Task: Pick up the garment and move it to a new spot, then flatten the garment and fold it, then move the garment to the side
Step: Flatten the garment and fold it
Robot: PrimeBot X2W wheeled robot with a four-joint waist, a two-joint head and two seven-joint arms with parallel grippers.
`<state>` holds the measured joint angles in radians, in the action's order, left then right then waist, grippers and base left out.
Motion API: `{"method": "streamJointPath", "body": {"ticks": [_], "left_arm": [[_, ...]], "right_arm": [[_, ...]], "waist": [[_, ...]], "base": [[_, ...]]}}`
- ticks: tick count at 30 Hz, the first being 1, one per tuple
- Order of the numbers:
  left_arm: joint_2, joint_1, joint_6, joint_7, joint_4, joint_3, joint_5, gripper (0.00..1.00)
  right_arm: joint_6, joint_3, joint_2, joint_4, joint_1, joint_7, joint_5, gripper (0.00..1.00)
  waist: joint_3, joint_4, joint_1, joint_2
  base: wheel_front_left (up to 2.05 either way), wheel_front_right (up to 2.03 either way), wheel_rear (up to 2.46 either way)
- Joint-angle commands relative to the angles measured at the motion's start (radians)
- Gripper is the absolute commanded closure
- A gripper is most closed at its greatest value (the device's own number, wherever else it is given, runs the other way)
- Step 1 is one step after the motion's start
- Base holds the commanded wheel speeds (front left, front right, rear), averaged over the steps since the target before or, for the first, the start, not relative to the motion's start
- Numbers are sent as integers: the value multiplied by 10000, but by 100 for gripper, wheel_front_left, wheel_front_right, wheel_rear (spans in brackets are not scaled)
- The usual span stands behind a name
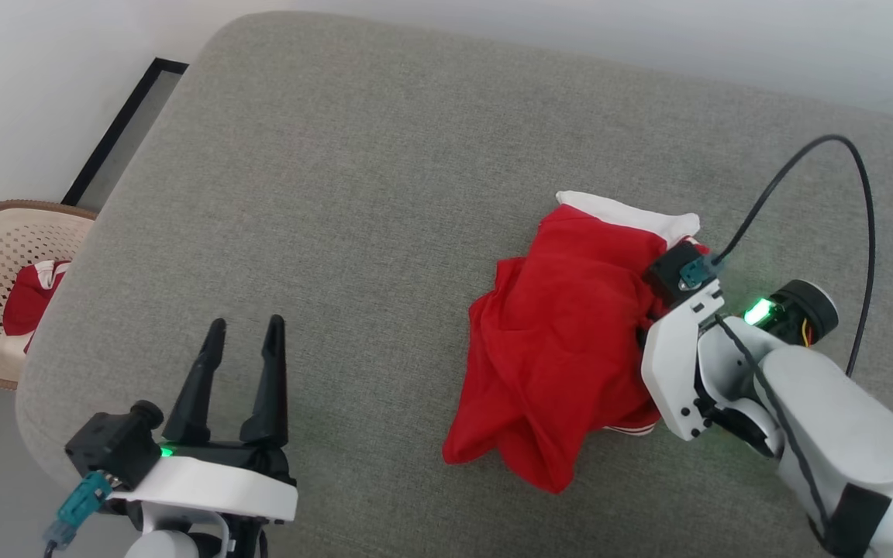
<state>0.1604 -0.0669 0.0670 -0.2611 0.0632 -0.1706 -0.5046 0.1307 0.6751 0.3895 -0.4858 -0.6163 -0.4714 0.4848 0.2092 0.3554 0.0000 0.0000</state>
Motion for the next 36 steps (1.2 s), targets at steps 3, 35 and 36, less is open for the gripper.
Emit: {"method": "streamJointPath", "body": {"ticks": [3,35,36], "left_arm": [[-76,-6,117,-55,43,260,66,0],[-472,47,542,-55,133,842,389,0],[-481,39,555,-55,146,832,401,0]], "right_arm": [[0,241,316,391,-191,-92,589,100],[-1,-3858,1430,6082,3989,-2289,1326,0],[-1,-4014,1402,6201,3945,-2407,1350,0]], "waist": [[-33,-215,0,0],[104,-728,0,0],[120,-713,0,0]], "base": [[0,0,0],[0,0,0],[0,0,0]]}}
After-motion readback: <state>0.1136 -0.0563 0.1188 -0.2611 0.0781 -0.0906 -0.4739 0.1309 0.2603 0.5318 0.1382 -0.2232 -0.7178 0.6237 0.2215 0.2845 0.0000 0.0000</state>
